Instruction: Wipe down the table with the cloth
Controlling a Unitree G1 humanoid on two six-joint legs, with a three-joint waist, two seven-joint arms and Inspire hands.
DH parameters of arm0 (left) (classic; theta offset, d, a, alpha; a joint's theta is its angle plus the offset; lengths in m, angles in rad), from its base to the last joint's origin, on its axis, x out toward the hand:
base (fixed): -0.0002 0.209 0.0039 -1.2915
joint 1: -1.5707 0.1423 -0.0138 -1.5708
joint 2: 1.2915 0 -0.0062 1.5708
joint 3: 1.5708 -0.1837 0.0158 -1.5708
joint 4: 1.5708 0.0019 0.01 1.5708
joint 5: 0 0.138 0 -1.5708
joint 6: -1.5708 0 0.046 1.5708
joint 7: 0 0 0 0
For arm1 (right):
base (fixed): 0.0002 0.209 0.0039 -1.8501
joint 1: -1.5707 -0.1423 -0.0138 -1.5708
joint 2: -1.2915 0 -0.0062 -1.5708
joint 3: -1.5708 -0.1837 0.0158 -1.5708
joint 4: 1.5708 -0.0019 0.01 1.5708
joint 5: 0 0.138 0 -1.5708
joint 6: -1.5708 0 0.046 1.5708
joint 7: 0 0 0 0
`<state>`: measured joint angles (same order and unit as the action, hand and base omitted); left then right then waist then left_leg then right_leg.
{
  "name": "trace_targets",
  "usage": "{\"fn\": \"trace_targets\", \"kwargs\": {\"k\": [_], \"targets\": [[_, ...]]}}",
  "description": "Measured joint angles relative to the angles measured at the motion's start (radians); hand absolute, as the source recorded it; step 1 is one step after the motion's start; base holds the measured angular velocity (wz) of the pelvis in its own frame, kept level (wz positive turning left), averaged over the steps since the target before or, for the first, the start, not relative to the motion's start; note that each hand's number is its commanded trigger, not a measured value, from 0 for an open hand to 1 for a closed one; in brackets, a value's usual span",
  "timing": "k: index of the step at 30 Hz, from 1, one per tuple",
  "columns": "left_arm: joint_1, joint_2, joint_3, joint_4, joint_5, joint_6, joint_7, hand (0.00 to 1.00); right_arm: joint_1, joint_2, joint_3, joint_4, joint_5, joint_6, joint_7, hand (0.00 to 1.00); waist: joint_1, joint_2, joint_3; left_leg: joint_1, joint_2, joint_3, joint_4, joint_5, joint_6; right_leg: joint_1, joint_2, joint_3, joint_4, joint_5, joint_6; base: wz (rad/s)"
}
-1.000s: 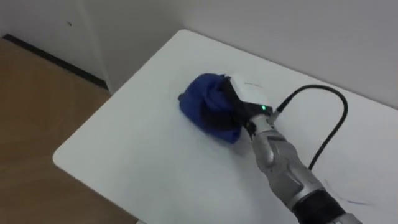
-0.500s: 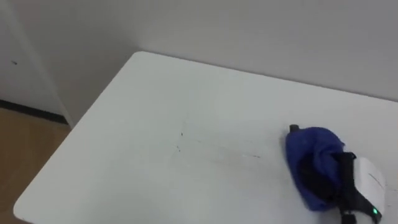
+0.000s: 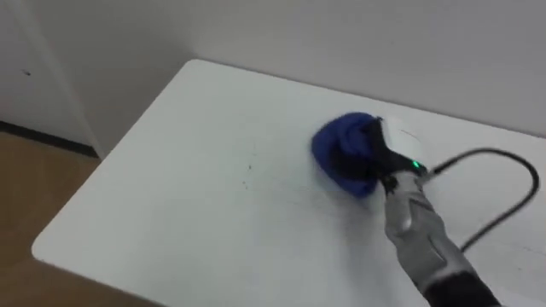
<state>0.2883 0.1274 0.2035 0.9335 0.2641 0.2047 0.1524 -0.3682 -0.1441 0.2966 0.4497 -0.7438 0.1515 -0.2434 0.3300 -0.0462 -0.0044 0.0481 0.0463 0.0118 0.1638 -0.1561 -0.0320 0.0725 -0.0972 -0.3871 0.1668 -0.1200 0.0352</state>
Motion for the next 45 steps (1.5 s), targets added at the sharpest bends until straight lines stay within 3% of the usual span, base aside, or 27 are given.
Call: {"fn": "trace_targets", "kwargs": {"k": [4, 6, 9, 10, 12, 15, 18, 20, 22, 24, 25, 27, 28, 29, 30, 31, 32, 33, 34, 35, 36, 38, 40, 41, 42, 43, 45], "targets": [[0.050, 0.002, 0.010, -0.005, -0.019, 0.025, -0.008, 0.00, 0.046, -0.010, -0.009, 0.012, -0.012, -0.011, -0.001, 1.00, 0.006, -0.011, 0.0060, 0.004, -0.008, -0.035, 0.003, 0.000, 0.004, 0.025, -0.008, -0.038, 0.000, -0.006, 0.010, 0.40], [0.065, 0.002, 0.030, -0.003, -0.036, 0.024, -0.008, 0.00, 0.151, -0.014, -0.036, 0.125, -0.024, -0.043, -0.014, 1.00, -0.018, -0.010, 0.0076, 0.017, -0.010, -0.042, 0.003, -0.005, 0.010, 0.050, -0.011, -0.052, 0.000, -0.007, 0.012, 0.39], [0.083, 0.000, 0.047, 0.008, -0.036, -0.009, -0.008, 0.00, 0.305, -0.010, -0.154, 0.128, 0.029, -0.187, -0.132, 1.00, -0.088, 0.004, 0.0076, 0.034, -0.025, -0.004, 0.000, -0.012, 0.021, 0.066, -0.035, -0.045, 0.005, -0.026, 0.041, 0.10], [0.083, 0.001, 0.054, 0.008, -0.036, -0.012, -0.008, 0.00, 0.330, -0.013, -0.174, 0.129, 0.033, -0.206, -0.155, 1.00, -0.104, 0.007, 0.0061, 0.036, -0.027, 0.011, 0.001, -0.015, 0.024, 0.069, -0.039, -0.046, 0.005, -0.028, 0.044, 0.00], [0.062, 0.017, 0.102, 0.010, -0.009, -0.027, -0.008, 0.00, 0.432, -0.022, -0.284, 0.130, 0.061, -0.268, -0.256, 1.00, -0.186, 0.013, 0.0060, 0.035, -0.041, 0.031, 0.006, -0.023, 0.035, 0.074, -0.063, -0.051, 0.028, -0.042, 0.063, 0.21], [0.052, 0.053, 0.161, 0.006, 0.039, -0.053, -0.005, 0.00, 0.560, -0.052, -0.409, 0.142, 0.126, -0.295, -0.365, 1.00, -0.248, 0.022, -0.0047, 0.040, -0.042, 0.043, 0.037, -0.051, 0.055, 0.075, -0.085, -0.036, 0.083, -0.049, 0.070, -0.04], [0.035, 0.094, 0.185, 0.004, 0.045, -0.079, 0.005, 0.00, 0.590, -0.083, -0.511, 0.233, 0.200, -0.297, -0.406, 1.00, -0.290, 0.022, -0.0113, 0.053, -0.038, 0.043, 0.061, -0.070, 0.073, 0.071, -0.114, -0.026, 0.149, -0.044, 0.070, -0.03], [0.034, 0.098, 0.177, -0.012, 0.042, -0.094, 0.016, 0.00, 0.588, -0.096, -0.526, 0.269, 0.237, -0.294, -0.407, 1.00, -0.297, 0.027, -0.0141, 0.050, -0.025, 0.041, 0.078, -0.078, 0.078, 0.051, -0.127, -0.007, 0.186, -0.043, 0.070, -0.05], [0.025, 0.100, 0.144, -0.012, 0.042, -0.105, 0.018, 0.00, 0.583, -0.099, -0.514, 0.280, 0.247, -0.270, -0.406, 1.00, -0.293, 0.037, -0.0196, 0.051, -0.011, 0.040, 0.080, -0.078, 0.078, 0.045, -0.166, 0.015, 0.193, -0.047, 0.077, -0.03], [-0.007, 0.106, 0.085, -0.002, 0.014, -0.111, 0.014, 0.00, 0.541, -0.088, -0.482, 0.270, 0.247, -0.197, -0.406, 1.00, -0.249, 0.046, -0.0169, 0.043, 0.026, 0.047, 0.098, -0.085, 0.060, 0.028, -0.194, 0.089, 0.163, -0.045, 0.084, -0.25], [-0.016, 0.107, 0.071, 0.005, 0.004, -0.116, 0.012, 0.00, 0.528, -0.082, -0.466, 0.262, 0.244, -0.171, -0.403, 1.00, -0.239, 0.045, -0.0165, 0.037, 0.037, 0.050, 0.106, -0.087, 0.055, 0.026, -0.199, 0.099, 0.151, -0.043, 0.084, -0.39], [-0.084, 0.095, 0.041, 0.069, 0.001, -0.117, 0.007, 0.00, 0.422, -0.042, -0.386, 0.202, 0.230, -0.032, -0.342, 1.00, -0.177, 0.042, -0.0147, 0.000, 0.078, 0.072, 0.142, -0.095, 0.022, 0.004, -0.212, 0.109, 0.100, -0.008, 0.086, -0.51], [-0.103, 0.092, 0.032, 0.080, 0.001, -0.115, 0.005, 0.00, 0.380, -0.030, -0.347, 0.177, 0.215, 0.001, -0.311, 1.00, -0.164, 0.038, -0.0138, -0.017, 0.088, 0.074, 0.152, -0.094, 0.012, -0.006, -0.211, 0.109, 0.090, 0.006, 0.085, -0.56], [-0.138, 0.093, 0.014, 0.089, 0.006, -0.114, -0.006, 0.00, 0.288, -0.009, -0.231, 0.135, 0.144, 0.047, -0.240, 1.00, -0.129, 0.022, -0.0084, -0.044, 0.107, 0.087, 0.159, -0.085, -0.014, -0.026, -0.200, 0.112, 0.076, 0.025, 0.083, -0.49], [-0.178, 0.095, 0.008, 0.108, 0.005, -0.113, -0.013, 0.00, 0.163, 0.009, -0.115, 0.127, 0.076, 0.049, -0.159, 1.00, -0.089, 0.006, 0.0024, -0.066, 0.134, 0.096, 0.164, -0.073, -0.047, -0.042, -0.175, 0.109, 0.062, 0.034, 0.079, -0.42], [-0.200, 0.095, 0.006, 0.113, 0.002, -0.111, -0.013, 0.00, 0.098, 0.028, -0.071, 0.128, 0.056, 0.042, -0.125, 1.00, -0.076, -0.002, 0.0096, -0.079, 0.145, 0.095, 0.165, -0.066, -0.065, -0.044, -0.158, 0.106, 0.058, 0.039, 0.077, -0.22], [-0.231, 0.093, 0.001, 0.119, 0.002, -0.114, -0.015, 0.00, -0.005, 0.050, -0.006, 0.135, 0.001, -0.001, -0.074, 1.00, -0.036, -0.016, 0.0185, -0.110, 0.178, 0.091, 0.177, -0.057, -0.105, -0.047, -0.115, 0.078, 0.050, 0.036, 0.093, 0.10], [-0.227, 0.084, -0.025, 0.110, 0.001, -0.119, -0.016, 0.00, -0.070, 0.050, 0.026, 0.134, -0.026, -0.045, -0.045, 1.00, -0.009, 0.011, 0.0182, -0.139, 0.222, 0.062, 0.186, -0.044, -0.147, -0.053, -0.063, 0.040, 0.061, 0.001, 0.084, 0.35], [-0.216, 0.080, -0.038, 0.102, 0.002, -0.118, -0.017, 0.00, -0.082, 0.049, 0.031, 0.120, -0.037, -0.053, -0.039, 1.00, -0.009, 0.019, 0.0164, -0.147, 0.247, 0.043, 0.175, -0.025, -0.166, -0.054, -0.036, 0.017, 0.073, -0.012, 0.066, 0.79], [-0.184, 0.079, -0.049, 0.087, 0.004, -0.112, -0.017, 0.00, -0.071, 0.041, 0.027, 0.092, -0.049, -0.056, -0.038, 1.00, -0.013, 0.028, 0.0182, -0.161, 0.273, 0.060, 0.162, 0.012, -0.173, -0.054, -0.011, -0.006, 0.090, -0.054, 0.047, 0.91], [-0.120, 0.075, -0.051, 0.072, 0.005, -0.099, -0.017, 0.00, -0.025, 0.025, 0.016, 0.087, -0.071, -0.060, -0.038, 1.00, -0.022, 0.024, 0.0146, -0.161, 0.279, 0.084, 0.155, 0.047, -0.155, -0.050, -0.007, -0.014, 0.104, -0.086, 0.036, 0.78], [-0.018, 0.067, -0.035, 0.061, 0.009, -0.082, -0.020, 0.00, 0.095, -0.019, -0.047, 0.088, -0.093, -0.073, -0.036, 1.00, -0.042, 0.026, 0.0118, -0.156, 0.264, 0.102, 0.172, 0.066, -0.134, -0.029, -0.010, -0.022, 0.111, -0.109, 0.028, 0.45], [0.062, 0.055, 0.033, 0.060, 0.012, -0.062, -0.033, 0.00, 0.255, -0.056, -0.177, 0.049, -0.020, -0.139, -0.084, 1.00, -0.096, 0.033, 0.0125, -0.155, 0.242, 0.126, 0.179, 0.064, -0.131, -0.012, -0.014, -0.028, 0.103, -0.118, 0.026, 0.32], [0.098, 0.050, 0.076, 0.060, 0.010, -0.049, -0.035, 0.00, 0.311, -0.077, -0.240, 0.037, 0.011, -0.167, -0.116, 1.00, -0.134, 0.034, 0.0129, -0.138, 0.206, 0.129, 0.170, 0.056, -0.116, -0.007, -0.026, -0.009, 0.105, -0.118, 0.027, -0.05], [0.114, 0.049, 0.107, 0.060, 0.002, -0.050, -0.035, 0.00, 0.346, -0.097, -0.290, 0.046, 0.035, -0.187, -0.134, 1.00, -0.155, 0.036, 0.0159, -0.108, 0.179, 0.145, 0.144, 0.046, -0.099, -0.004, -0.031, 0.022, 0.096, -0.117, 0.028, -0.20], [0.116, 0.050, 0.123, 0.062, 0.000, -0.052, -0.034, 0.00, 0.357, -0.101, -0.318, 0.057, 0.040, -0.199, -0.144, 1.00, -0.165, 0.038, 0.0167, -0.092, 0.171, 0.157, 0.127, 0.046, -0.099, -0.002, -0.032, 0.031, 0.088, -0.117, 0.029, -0.35], [0.113, 0.049, 0.184, 0.067, 0.001, -0.083, -0.034, 0.00, 0.406, -0.108, -0.413, 0.095, 0.052, -0.251, -0.196, 1.00, -0.201, 0.045, 0.0070, -0.045, 0.152, 0.199, 0.074, 0.046, -0.100, -0.002, -0.043, 0.061, 0.084, -0.115, 0.039, -0.32]]}}
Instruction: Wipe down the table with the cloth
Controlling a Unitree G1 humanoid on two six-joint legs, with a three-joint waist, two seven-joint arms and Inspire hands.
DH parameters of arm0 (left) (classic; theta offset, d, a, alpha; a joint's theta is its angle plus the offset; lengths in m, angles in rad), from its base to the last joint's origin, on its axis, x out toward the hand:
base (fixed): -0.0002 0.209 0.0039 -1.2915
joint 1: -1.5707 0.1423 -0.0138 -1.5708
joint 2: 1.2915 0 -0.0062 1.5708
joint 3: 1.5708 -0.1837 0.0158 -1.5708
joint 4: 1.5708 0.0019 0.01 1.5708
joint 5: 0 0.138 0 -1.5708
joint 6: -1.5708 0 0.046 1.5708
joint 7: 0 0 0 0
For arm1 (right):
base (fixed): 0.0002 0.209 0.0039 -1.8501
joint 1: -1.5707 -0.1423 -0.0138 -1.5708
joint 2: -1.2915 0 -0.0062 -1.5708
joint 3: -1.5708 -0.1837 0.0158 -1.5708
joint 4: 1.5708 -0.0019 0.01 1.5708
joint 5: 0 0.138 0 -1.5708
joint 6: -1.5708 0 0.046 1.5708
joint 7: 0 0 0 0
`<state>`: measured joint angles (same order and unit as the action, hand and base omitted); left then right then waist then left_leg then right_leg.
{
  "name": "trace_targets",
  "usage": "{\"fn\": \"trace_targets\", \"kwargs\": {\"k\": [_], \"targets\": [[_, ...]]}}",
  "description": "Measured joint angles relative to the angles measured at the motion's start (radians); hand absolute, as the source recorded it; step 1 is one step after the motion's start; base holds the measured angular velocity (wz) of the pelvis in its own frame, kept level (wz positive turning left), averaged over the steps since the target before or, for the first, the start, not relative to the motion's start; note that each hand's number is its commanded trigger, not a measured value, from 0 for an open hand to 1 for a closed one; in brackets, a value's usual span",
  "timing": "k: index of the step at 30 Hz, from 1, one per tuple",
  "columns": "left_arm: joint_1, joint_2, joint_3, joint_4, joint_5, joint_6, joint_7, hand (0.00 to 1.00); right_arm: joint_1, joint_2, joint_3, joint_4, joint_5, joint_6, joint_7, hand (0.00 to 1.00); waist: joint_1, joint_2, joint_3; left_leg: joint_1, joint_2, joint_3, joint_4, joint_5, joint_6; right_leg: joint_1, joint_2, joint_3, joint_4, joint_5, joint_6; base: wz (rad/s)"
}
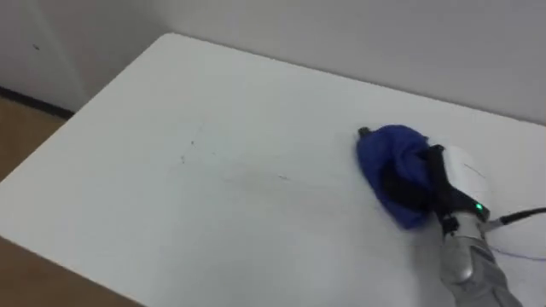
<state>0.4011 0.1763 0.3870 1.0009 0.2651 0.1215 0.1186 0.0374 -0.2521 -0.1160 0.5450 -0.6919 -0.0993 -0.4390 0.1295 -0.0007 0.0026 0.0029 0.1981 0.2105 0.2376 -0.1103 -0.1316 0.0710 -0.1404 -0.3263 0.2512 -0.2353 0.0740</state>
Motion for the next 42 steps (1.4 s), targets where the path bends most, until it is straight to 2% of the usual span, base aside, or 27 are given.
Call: {"fn": "trace_targets", "kwargs": {"k": [1, 3, 4, 6, 9, 13, 15, 16, 17, 18, 19, 20, 22, 24, 25, 26, 29, 31, 32, 33, 35, 36, 38, 39, 40, 41, 42], "targets": [[-0.004, 0.000, 0.011, -0.001, 0.001, -0.011, 0.001, 0.00, 0.015, 0.000, -0.023, 0.006, 0.002, -0.011, -0.013, 1.00, -0.005, 0.003, -0.0018, 0.010, -0.003, 0.007, -0.013, 0.000, 0.000, 0.001, 0.000, 0.007, -0.004, 0.003, 0.004, -0.28], [-0.007, 0.001, 0.049, -0.015, 0.001, -0.037, 0.007, 0.00, 0.050, 0.000, -0.085, 0.059, 0.046, -0.044, -0.061, 1.00, -0.044, -0.007, -0.0187, 0.035, -0.019, 0.011, -0.054, -0.001, -0.002, 0.010, -0.005, 0.019, -0.032, 0.021, 0.017, -0.14], [-0.006, 0.001, 0.052, -0.026, 0.002, -0.037, 0.009, 0.00, 0.057, 0.000, -0.099, 0.072, 0.062, -0.047, -0.070, 1.00, -0.062, -0.014, -0.0208, 0.035, -0.024, 0.008, -0.056, -0.001, -0.002, 0.017, -0.009, 0.018, -0.038, 0.024, 0.020, 0.14], [-0.007, 0.006, 0.046, -0.073, 0.001, -0.046, 0.020, 0.00, 0.099, 0.000, -0.144, 0.115, 0.133, -0.052, -0.097, 1.00, -0.098, -0.044, -0.0326, 0.037, -0.043, 0.003, -0.060, -0.001, -0.002, 0.032, -0.023, 0.016, -0.046, 0.030, 0.033, 0.21], [-0.035, 0.011, 0.027, -0.099, 0.005, -0.049, 0.033, 0.00, 0.129, 0.000, -0.165, 0.159, 0.172, -0.050, -0.093, 1.00, -0.124, -0.085, -0.0288, 0.040, -0.051, -0.022, -0.060, -0.006, 0.003, 0.049, -0.028, -0.002, -0.047, 0.035, 0.038, 0.20], [-0.101, -0.001, -0.048, -0.101, 0.000, -0.049, 0.049, 0.00, 0.112, 0.002, -0.150, 0.135, 0.179, 0.009, -0.092, 1.00, -0.086, -0.073, -0.0283, 0.045, -0.050, -0.023, -0.057, -0.009, 0.006, 0.050, -0.027, 0.000, -0.047, 0.051, 0.035, -0.07], [-0.140, -0.015, -0.123, -0.096, -0.062, -0.051, 0.080, 0.00, 0.084, 0.007, -0.105, 0.078, 0.172, 0.103, -0.087, 1.00, -0.036, -0.052, -0.0260, 0.049, -0.050, -0.022, -0.064, -0.013, 0.002, 0.039, -0.024, 0.008, -0.044, 0.068, 0.029, -0.38], [-0.147, -0.016, -0.144, -0.085, -0.065, -0.056, 0.083, 0.00, 0.072, 0.011, -0.082, 0.053, 0.165, 0.129, -0.076, 1.00, -0.015, -0.045, -0.0250, 0.053, -0.050, -0.022, -0.073, -0.014, 0.003, 0.030, -0.019, 0.020, -0.043, 0.075, 0.025, -0.82], [-0.157, -0.019, -0.159, -0.068, -0.056, -0.057, 0.086, 0.00, 0.038, 0.017, -0.016, 0.005, 0.128, 0.177, -0.045, 1.00, 0.033, -0.030, -0.0223, 0.056, -0.042, -0.022, -0.077, -0.017, 0.003, 0.010, -0.007, 0.028, -0.036, 0.091, 0.014, -0.94], [-0.163, -0.019, -0.159, -0.058, -0.055, -0.055, 0.092, 0.00, -0.011, 0.032, 0.072, -0.051, 0.091, 0.208, -0.002, 1.00, 0.062, -0.025, -0.0131, 0.051, -0.035, -0.032, -0.077, -0.017, 0.002, -0.013, 0.004, 0.030, -0.028, 0.100, 0.002, -0.83], [-0.164, -0.019, -0.159, -0.049, -0.056, -0.052, 0.098, 0.00, -0.045, 0.039, 0.121, -0.066, 0.070, 0.213, 0.022, 1.00, 0.069, -0.023, -0.0105, 0.043, -0.035, -0.050, -0.076, -0.017, 0.001, -0.022, 0.009, 0.032, -0.028, 0.103, -0.002, -0.33], [-0.167, -0.017, -0.174, -0.029, -0.054, -0.034, 0.105, 0.00, -0.125, 0.061, 0.223, -0.080, 0.000, 0.226, 0.068, 1.00, 0.079, -0.020, -0.0004, 0.032, -0.035, -0.081, -0.074, -0.016, 0.001, -0.028, 0.017, 0.031, -0.029, 0.106, -0.008, 0.00], [-0.169, -0.018, -0.196, -0.014, -0.054, -0.010, 0.105, 0.00, -0.231, 0.087, 0.345, -0.107, -0.064, 0.230, 0.129, 1.00, 0.126, -0.023, 0.0049, 0.016, -0.038, -0.123, -0.071, -0.015, -0.001, -0.043, 0.027, 0.029, -0.030, 0.107, -0.013, 0.13], [-0.161, -0.010, -0.195, -0.014, -0.054, 0.012, 0.098, 0.00, -0.344, 0.106, 0.415, -0.114, -0.101, 0.208, 0.176, 1.00, 0.182, -0.031, 0.0078, -0.011, -0.045, -0.176, -0.067, -0.008, -0.003, -0.053, 0.029, -0.006, -0.042, 0.102, -0.014, 0.48], [-0.148, -0.005, -0.193, -0.018, -0.054, 0.017, 0.094, 0.00, -0.361, 0.107, 0.419, -0.115, -0.102, 0.199, 0.184, 1.00, 0.187, -0.040, 0.0046, -0.015, -0.049, -0.190, -0.071, -0.004, -0.003, -0.048, 0.027, -0.019, -0.049, 0.101, -0.013, 0.58], [-0.117, 0.000, -0.191, -0.022, -0.055, 0.034, 0.086, 0.00, -0.370, 0.106, 0.421, -0.111, -0.098, 0.193, 0.188, 1.00, 0.201, -0.038, 0.0092, -0.015, -0.057, -0.207, -0.075, 0.001, 0.004, -0.035, 0.021, -0.034, -0.053, 0.098, -0.008, 0.52], [-0.062, -0.003, -0.162, -0.023, -0.055, 0.061, 0.067, 0.00, -0.306, 0.096, 0.400, -0.079, -0.099, 0.196, 0.188, 1.00, 0.203, -0.046, 0.0061, -0.007, -0.076, -0.235, -0.074, -0.004, 0.013, 0.010, 0.010, -0.067, -0.081, 0.094, 0.006, 0.40], [-0.044, -0.008, -0.150, -0.022, -0.057, 0.062, 0.065, 0.00, -0.218, 0.098, 0.354, -0.011, -0.076, 0.162, 0.169, 1.00, 0.172, -0.042, 0.0081, 0.002, -0.085, -0.239, -0.073, -0.006, 0.016, 0.033, 0.001, -0.083, -0.085, 0.091, 0.013, 0.33], [-0.025, -0.010, -0.145, -0.023, -0.059, 0.058, 0.065, 0.00, -0.160, 0.102, 0.315, -0.014, -0.058, 0.107, 0.120, 1.00, 0.145, -0.039, 0.0037, 0.012, -0.088, -0.227, -0.074, -0.007, 0.018, 0.043, -0.003, -0.083, -0.083, 0.089, 0.015, 0.09], [-0.010, -0.011, -0.124, -0.032, -0.059, 0.053, 0.068, 0.00, -0.111, 0.102, 0.287, -0.011, -0.051, 0.061, 0.078, 1.00, 0.109, -0.031, 0.0070, 0.028, -0.091, -0.206, -0.074, -0.011, 0.023, 0.060, -0.008, -0.085, -0.089, 0.083, 0.026, 0.00], [-0.006, -0.010, -0.080, -0.039, -0.055, 0.040, 0.071, 0.00, -0.015, 0.097, 0.215, -0.019, -0.048, -0.002, 0.005, 1.00, 0.051, -0.037, 0.0065, 0.042, -0.100, -0.185, -0.074, -0.013, 0.026, 0.086, -0.016, -0.089, -0.103, 0.077, 0.034, 0.08], [-0.010, -0.008, -0.041, -0.041, -0.029, 0.027, 0.072, 0.00, 0.058, 0.093, 0.155, -0.020, -0.028, -0.040, -0.046, 1.00, 0.012, -0.038, -0.0039, 0.046, -0.107, -0.179, -0.074, -0.015, 0.031, 0.093, -0.023, -0.088, -0.103, 0.072, 0.040, 0.07], [-0.013, -0.004, 0.016, -0.042, 0.009, 0.010, 0.076, 0.00, 0.153, 0.081, 0.069, -0.019, 0.014, -0.077, -0.114, 1.00, -0.022, -0.036, -0.0179, 0.059, -0.112, -0.159, -0.073, -0.021, 0.038, 0.095, -0.031, -0.071, -0.100, 0.071, 0.042, -0.14], [-0.022, -0.002, 0.045, -0.062, 0.034, 0.001, 0.078, 0.00, 0.198, 0.072, 0.012, 0.000, 0.046, -0.098, -0.152, 1.00, -0.055, -0.040, -0.0227, 0.061, -0.117, -0.158, -0.069, -0.024, 0.043, 0.101, -0.037, -0.069, -0.098, 0.069, 0.047, -0.08], [-0.025, 0.002, 0.045, -0.072, 0.044, -0.005, 0.084, 0.00, 0.217, 0.062, -0.010, 0.013, 0.070, -0.108, -0.168, 1.00, -0.070, -0.052, -0.0214, 0.061, -0.120, -0.158, -0.066, -0.025, 0.045, 0.102, -0.041, -0.069, -0.097, 0.069, 0.049, 0.00], [-0.035, 0.010, 0.044, -0.097, 0.052, -0.021, 0.091, 0.00, 0.245, 0.040, -0.052, 0.042, 0.126, -0.122, -0.179, 1.00, -0.084, -0.049, -0.0305, 0.060, -0.124, -0.156, -0.059, -0.028, 0.049, 0.103, -0.045, -0.061, -0.093, 0.070, 0.051, 0.00], [-0.043, 0.019, 0.041, -0.120, 0.053, -0.041, 0.098, 0.00, 0.256, 0.016, -0.080, 0.085, 0.180, -0.131, -0.183, 1.00, -0.097, -0.057, -0.0305, 0.059, -0.125, -0.155, -0.050, -0.030, 0.052, 0.102, -0.048, -0.053, -0.086, 0.070, 0.052, -0.07]]}}
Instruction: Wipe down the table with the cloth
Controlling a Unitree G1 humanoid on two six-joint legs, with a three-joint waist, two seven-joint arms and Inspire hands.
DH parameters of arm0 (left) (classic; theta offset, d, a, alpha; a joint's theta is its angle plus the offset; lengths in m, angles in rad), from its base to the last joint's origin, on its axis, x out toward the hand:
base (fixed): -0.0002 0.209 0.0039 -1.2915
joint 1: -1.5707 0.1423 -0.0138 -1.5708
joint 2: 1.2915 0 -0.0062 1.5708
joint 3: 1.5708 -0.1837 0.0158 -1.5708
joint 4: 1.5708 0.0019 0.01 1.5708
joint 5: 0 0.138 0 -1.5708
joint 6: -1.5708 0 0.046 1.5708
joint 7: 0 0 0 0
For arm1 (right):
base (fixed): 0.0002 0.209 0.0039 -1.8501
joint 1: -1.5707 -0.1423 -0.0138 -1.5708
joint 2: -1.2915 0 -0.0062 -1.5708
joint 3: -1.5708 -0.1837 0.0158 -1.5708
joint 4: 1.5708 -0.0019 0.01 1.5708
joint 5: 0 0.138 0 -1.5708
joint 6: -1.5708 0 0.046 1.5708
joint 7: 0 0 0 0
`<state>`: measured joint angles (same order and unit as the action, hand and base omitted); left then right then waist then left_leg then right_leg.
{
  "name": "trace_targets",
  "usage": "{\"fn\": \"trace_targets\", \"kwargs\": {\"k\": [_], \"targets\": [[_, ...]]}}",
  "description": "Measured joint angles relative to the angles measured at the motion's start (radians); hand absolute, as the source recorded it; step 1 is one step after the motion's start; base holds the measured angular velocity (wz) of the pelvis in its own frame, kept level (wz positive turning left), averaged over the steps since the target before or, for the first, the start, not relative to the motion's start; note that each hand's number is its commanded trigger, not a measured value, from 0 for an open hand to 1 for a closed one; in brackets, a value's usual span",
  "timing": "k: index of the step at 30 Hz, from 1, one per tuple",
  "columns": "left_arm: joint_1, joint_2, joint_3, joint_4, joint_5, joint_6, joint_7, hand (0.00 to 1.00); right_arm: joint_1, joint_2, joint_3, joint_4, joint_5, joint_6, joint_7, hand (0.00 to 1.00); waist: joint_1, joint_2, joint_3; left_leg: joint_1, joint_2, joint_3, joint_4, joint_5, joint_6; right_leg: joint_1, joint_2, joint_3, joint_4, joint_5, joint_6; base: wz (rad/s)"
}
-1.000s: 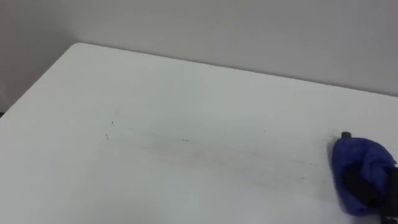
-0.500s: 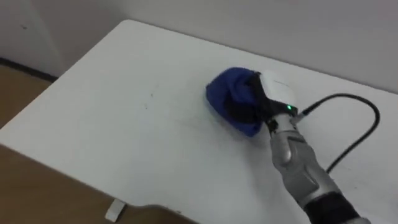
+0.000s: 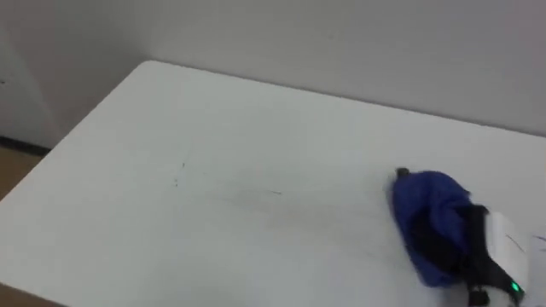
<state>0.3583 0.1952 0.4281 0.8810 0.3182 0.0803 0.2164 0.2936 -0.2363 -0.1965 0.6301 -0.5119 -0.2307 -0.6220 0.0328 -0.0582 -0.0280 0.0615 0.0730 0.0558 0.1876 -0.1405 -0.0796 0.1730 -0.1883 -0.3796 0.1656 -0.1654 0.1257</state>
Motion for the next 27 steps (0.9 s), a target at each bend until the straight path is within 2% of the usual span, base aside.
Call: {"fn": "trace_targets", "kwargs": {"k": [3, 5, 7, 9, 10, 11, 12, 13, 14, 15, 16, 18, 19, 20, 21, 23, 24, 27], "targets": [[-0.026, 0.017, -0.045, 0.003, -0.002, -0.038, 0.013, 0.00, -0.001, -0.051, -0.035, 0.078, 0.081, 0.000, 0.026, 1.00, -0.003, -0.009, 0.0008, -0.004, 0.002, 0.003, 0.019, -0.008, 0.003, -0.005, -0.002, 0.016, 0.022, 0.001, -0.001, -0.10], [-0.025, 0.015, -0.081, 0.006, -0.013, -0.041, 0.015, 0.00, -0.017, -0.066, -0.032, 0.096, 0.082, 0.005, 0.052, 1.00, 0.005, -0.006, 0.0002, -0.005, 0.005, 0.005, 0.017, -0.013, -0.003, -0.008, 0.000, 0.021, 0.025, 0.004, -0.004, -0.08], [-0.017, 0.011, -0.125, 0.012, -0.039, -0.034, 0.016, 0.00, -0.051, -0.065, -0.026, 0.086, 0.083, 0.046, 0.064, 1.00, 0.029, 0.000, -0.0001, -0.003, 0.006, 0.001, 0.017, -0.013, -0.004, -0.016, 0.007, 0.035, 0.025, 0.014, -0.010, -0.20], [-0.011, -0.001, -0.172, 0.031, -0.055, -0.024, 0.021, 0.00, -0.100, -0.048, -0.004, 0.060, 0.071, 0.140, 0.080, 1.00, 0.067, 0.005, 0.0027, 0.001, 0.011, -0.010, 0.018, -0.012, -0.004, -0.019, 0.020, 0.055, 0.030, 0.029, -0.023, -0.36], [-0.017, -0.007, -0.179, 0.050, -0.054, -0.019, 0.021, 0.00, -0.121, -0.042, 0.009, 0.056, 0.070, 0.170, 0.081, 1.00, 0.082, 0.008, 0.0043, 0.001, 0.014, -0.010, 0.019, -0.012, -0.004, -0.028, 0.021, 0.058, 0.038, 0.031, -0.026, -0.44], [-0.026, -0.024, -0.179, 0.079, -0.053, -0.009, 0.021, 0.00, -0.168, -0.034, 0.040, 0.020, 0.048, 0.241, 0.107, 1.00, 0.115, 0.014, 0.0085, -0.003, 0.021, -0.009, 0.021, -0.012, -0.006, -0.048, 0.030, 0.068, 0.045, 0.039, -0.036, -0.64], [-0.031, -0.038, -0.180, 0.099, -0.053, 0.004, 0.018, 0.00, -0.225, -0.014, 0.104, -0.043, -0.005, 0.305, 0.150, 1.00, 0.154, 0.020, 0.0104, -0.019, 0.022, -0.030, 0.021, -0.012, -0.005, -0.080, 0.042, 0.078, 0.051, 0.043, -0.043, -0.60], [-0.040, -0.041, -0.180, 0.102, -0.053, 0.011, 0.015, 0.00, -0.265, -0.003, 0.147, -0.070, -0.040, 0.324, 0.175, 1.00, 0.162, 0.020, 0.0121, -0.033, 0.022, -0.047, 0.022, -0.012, -0.005, -0.097, 0.049, 0.080, 0.053, 0.041, -0.040, -0.36], [-0.047, -0.045, -0.180, 0.104, -0.053, 0.026, 0.007, 0.00, -0.370, 0.011, 0.238, -0.099, -0.101, 0.340, 0.211, 1.00, 0.185, 0.019, 0.0231, -0.058, 0.022, -0.076, 0.020, -0.004, -0.012, -0.129, 0.058, 0.077, 0.057, 0.040, -0.048, -0.17], [-0.056, -0.045, -0.184, 0.105, -0.053, 0.031, 0.003, 0.00, -0.487, 0.009, 0.329, -0.097, -0.134, 0.341, 0.243, 1.00, 0.234, 0.024, 0.0339, -0.072, 0.023, -0.101, 0.017, 0.008, -0.019, -0.157, 0.066, 0.077, 0.059, 0.041, -0.059, -0.07], [-0.056, -0.045, -0.185, 0.103, -0.053, 0.032, 0.001, 0.00, -0.544, 0.010, 0.363, -0.092, -0.145, 0.339, 0.258, 1.00, 0.250, 0.026, 0.0406, -0.076, 0.022, -0.119, 0.016, 0.010, -0.020, -0.161, 0.069, 0.071, 0.060, 0.040, -0.061, 0.25], [-0.044, -0.030, -0.198, 0.104, -0.052, 0.050, -0.016, 0.00, -0.707, 0.010, 0.396, -0.073, -0.156, 0.326, 0.281, 1.00, 0.292, 0.016, 0.0392, -0.112, 0.012, -0.186, 0.008, 0.040, -0.025, -0.171, 0.068, 0.023, 0.057, 0.030, -0.064, 0.87], [-0.030, -0.025, -0.196, 0.103, -0.052, 0.056, -0.020, 0.00, -0.726, 0.010, 0.396, -0.053, -0.155, 0.317, 0.281, 1.00, 0.301, 0.013, 0.0384, -0.113, 0.008, -0.202, 0.001, 0.045, -0.026, -0.166, 0.067, 0.012, 0.052, 0.029, -0.062, 0.91], [0.007, -0.018, -0.188, 0.095, -0.052, 0.073, -0.032, 0.00, -0.753, 0.009, 0.393, -0.031, -0.159, 0.308, 0.282, 1.00, 0.307, 0.010, 0.0380, -0.116, 0.001, -0.227, -0.003, 0.049, -0.023, -0.145, 0.065, -0.021, 0.036, 0.027, -0.059, 0.71], [0.052, -0.016, -0.172, 0.085, -0.052, 0.091, -0.035, 0.00, -0.756, 0.009, 0.383, -0.021, -0.162, 0.308, 0.282, 1.00, 0.307, -0.004, 0.0345, -0.117, -0.009, -0.251, -0.003, 0.049, -0.020, -0.128, 0.061, -0.041, 0.036, 0.026, -0.059, 0.84], [0.091, -0.019, -0.156, 0.086, -0.053, 0.116, -0.039, 0.00, -0.720, 0.000, 0.348, 0.004, -0.154, 0.312, 0.283, 1.00, 0.305, -0.018, 0.0350, -0.114, -0.023, -0.272, -0.003, 0.046, -0.015, -0.101, 0.060, -0.046, 0.018, 0.022, -0.058, 0.57], [0.100, -0.019, -0.153, 0.086, -0.052, 0.123, -0.048, 0.00, -0.691, -0.012, 0.315, 0.040, -0.138, 0.308, 0.283, 1.00, 0.300, -0.016, 0.0371, -0.114, -0.028, -0.282, -0.002, 0.045, -0.013, -0.085, 0.058, -0.063, 0.007, 0.020, -0.054, 0.41], [0.096, -0.021, -0.143, 0.086, -0.052, 0.118, -0.058, 0.00, -0.582, -0.047, 0.202, 0.125, -0.104, 0.303, 0.286, 1.00, 0.290, -0.008, 0.0353, -0.103, -0.034, -0.273, -0.003, 0.039, -0.008, -0.063, 0.053, -0.073, 0.002, 0.014, -0.045, 0.17]]}}
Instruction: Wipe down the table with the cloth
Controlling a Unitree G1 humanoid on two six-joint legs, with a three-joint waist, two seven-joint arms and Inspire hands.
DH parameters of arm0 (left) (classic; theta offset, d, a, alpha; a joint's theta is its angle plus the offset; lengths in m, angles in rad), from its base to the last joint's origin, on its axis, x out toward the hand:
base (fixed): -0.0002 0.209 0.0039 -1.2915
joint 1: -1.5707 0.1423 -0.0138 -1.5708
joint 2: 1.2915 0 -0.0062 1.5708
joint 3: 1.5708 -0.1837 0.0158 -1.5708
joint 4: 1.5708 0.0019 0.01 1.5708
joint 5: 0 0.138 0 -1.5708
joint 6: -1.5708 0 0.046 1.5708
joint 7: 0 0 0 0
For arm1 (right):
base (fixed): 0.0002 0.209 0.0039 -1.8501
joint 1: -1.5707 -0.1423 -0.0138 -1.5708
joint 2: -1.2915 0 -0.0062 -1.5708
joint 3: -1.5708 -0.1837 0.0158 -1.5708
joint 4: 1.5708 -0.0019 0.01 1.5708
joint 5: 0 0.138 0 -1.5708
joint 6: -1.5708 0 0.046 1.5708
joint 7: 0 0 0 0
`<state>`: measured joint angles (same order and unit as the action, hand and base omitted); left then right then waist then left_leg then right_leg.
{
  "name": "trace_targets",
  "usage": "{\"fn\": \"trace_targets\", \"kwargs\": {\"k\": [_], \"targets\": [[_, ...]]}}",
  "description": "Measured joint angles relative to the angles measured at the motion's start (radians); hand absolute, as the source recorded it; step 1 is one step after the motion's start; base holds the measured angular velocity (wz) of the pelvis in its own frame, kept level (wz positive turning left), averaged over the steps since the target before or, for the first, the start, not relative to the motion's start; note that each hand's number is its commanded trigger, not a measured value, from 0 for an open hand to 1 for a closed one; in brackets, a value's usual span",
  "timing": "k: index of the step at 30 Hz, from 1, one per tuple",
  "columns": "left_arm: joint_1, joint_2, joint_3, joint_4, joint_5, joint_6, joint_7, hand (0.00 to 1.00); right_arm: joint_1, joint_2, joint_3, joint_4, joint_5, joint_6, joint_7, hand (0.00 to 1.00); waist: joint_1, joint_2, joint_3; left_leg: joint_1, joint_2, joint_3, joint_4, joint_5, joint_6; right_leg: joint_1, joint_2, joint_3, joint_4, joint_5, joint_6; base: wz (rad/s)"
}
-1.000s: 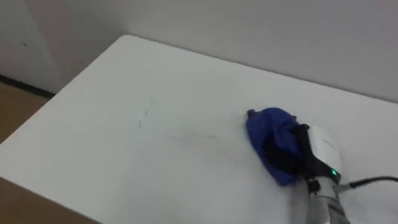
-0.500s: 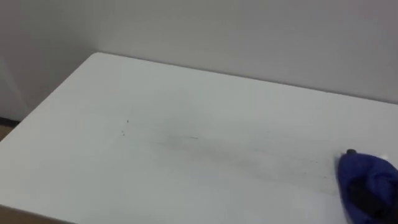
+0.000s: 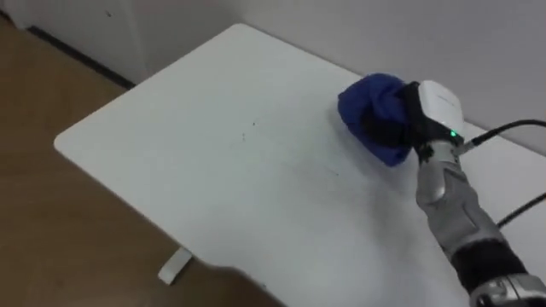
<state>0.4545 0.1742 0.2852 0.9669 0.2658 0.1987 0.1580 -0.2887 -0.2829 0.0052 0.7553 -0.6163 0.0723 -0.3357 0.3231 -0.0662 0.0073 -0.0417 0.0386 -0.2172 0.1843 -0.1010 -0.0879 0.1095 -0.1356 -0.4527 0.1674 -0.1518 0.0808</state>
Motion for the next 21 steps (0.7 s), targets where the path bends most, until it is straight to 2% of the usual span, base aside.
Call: {"fn": "trace_targets", "kwargs": {"k": [1, 3, 5, 6, 8, 9, 12, 14, 16, 19, 21], "targets": [[-0.002, -0.001, 0.007, 0.000, 0.000, -0.004, -0.002, 0.00, 0.022, -0.011, -0.020, 0.012, 0.001, -0.001, 0.000, 1.00, -0.010, 0.004, -0.0006, 0.000, 0.000, 0.001, 0.000, -0.001, 0.000, 0.000, -0.001, -0.001, 0.000, -0.001, 0.001, 0.00], [-0.006, -0.004, 0.050, 0.001, -0.002, -0.025, -0.001, 0.00, 0.096, -0.024, -0.123, 0.013, 0.027, -0.062, -0.020, 1.00, -0.079, 0.015, -0.0045, 0.004, 0.000, 0.023, -0.007, -0.002, 0.001, -0.002, -0.003, 0.006, 0.002, -0.007, 0.002, -0.07], [-0.017, -0.002, 0.071, 0.001, -0.009, -0.046, 0.000, 0.00, 0.139, -0.045, -0.178, 0.021, 0.035, -0.092, -0.034, 1.00, -0.120, 0.022, -0.0102, 0.020, 0.002, 0.058, -0.012, -0.003, 0.004, 0.005, -0.006, 0.021, 0.001, -0.010, 0.004, -0.19], [-0.024, 0.001, 0.073, -0.001, -0.022, -0.059, 0.001, 0.00, 0.164, -0.057, -0.207, 0.030, 0.064, -0.103, -0.037, 1.00, -0.147, 0.023, -0.0096, 0.036, 0.002, 0.067, -0.018, -0.005, 0.006, 0.014, -0.009, 0.027, 0.001, -0.012, 0.006, -0.23], [-0.029, 0.002, 0.073, -0.008, -0.032, -0.080, 0.001, 0.00, 0.189, -0.077, -0.240, 0.060, 0.110, -0.109, -0.045, 1.00, -0.177, 0.025, -0.0147, 0.050, 0.004, 0.091, -0.021, -0.012, 0.010, 0.018, -0.010, 0.046, -0.001, -0.013, 0.007, -0.30], [-0.030, 0.002, 0.073, -0.013, -0.036, -0.093, -0.001, 0.00, 0.201, -0.086, -0.269, 0.078, 0.118, -0.112, -0.047, 1.00, -0.193, 0.026, -0.0201, 0.060, 0.005, 0.106, -0.020, -0.018, 0.012, 0.020, -0.012, 0.061, 0.000, -0.014, 0.008, -0.35], [-0.032, 0.003, 0.074, -0.052, -0.032, -0.100, -0.012, 0.00, 0.237, -0.111, -0.317, 0.109, 0.122, -0.129, -0.062, 1.00, -0.219, 0.027, -0.0207, 0.073, 0.008, 0.142, -0.017, -0.031, 0.017, 0.015, -0.013, 0.099, 0.003, -0.014, 0.011, -0.34], [-0.034, 0.005, 0.080, -0.054, -0.033, -0.115, -0.013, 0.00, 0.261, -0.112, -0.333, 0.129, 0.138, -0.149, -0.078, 1.00, -0.233, 0.023, -0.0219, 0.083, 0.008, 0.153, -0.014, -0.038, 0.019, 0.020, -0.013, 0.110, 0.003, -0.014, 0.012, -0.19], [-0.041, 0.008, 0.096, -0.053, -0.037, -0.120, -0.013, 0.00, 0.279, -0.112, -0.347, 0.150, 0.172, -0.167, -0.083, 1.00, -0.244, 0.018, -0.0233, 0.089, 0.009, 0.158, -0.008, -0.047, 0.020, 0.030, -0.014, 0.112, 0.001, -0.015, 0.014, -0.08], [-0.037, 0.018, 0.113, -0.045, -0.036, -0.137, -0.009, 0.00, 0.317, -0.112, -0.387, 0.170, 0.197, -0.192, -0.088, 1.00, -0.253, 0.007, -0.0321, 0.087, 0.008, 0.158, -0.001, -0.055, 0.022, 0.034, -0.015, 0.108, 0.000, -0.017, 0.017, 0.04], [-0.026, 0.018, 0.143, -0.043, -0.036, -0.137, -0.009, 0.00, 0.342, -0.112, -0.426, 0.181, 0.199, -0.196, -0.082, 1.00, -0.265, -0.005, -0.0324, 0.085, 0.009, 0.155, 0.004, -0.059, 0.022, 0.038, -0.015, 0.098, 0.001, -0.018, 0.018, 0.09]]}}
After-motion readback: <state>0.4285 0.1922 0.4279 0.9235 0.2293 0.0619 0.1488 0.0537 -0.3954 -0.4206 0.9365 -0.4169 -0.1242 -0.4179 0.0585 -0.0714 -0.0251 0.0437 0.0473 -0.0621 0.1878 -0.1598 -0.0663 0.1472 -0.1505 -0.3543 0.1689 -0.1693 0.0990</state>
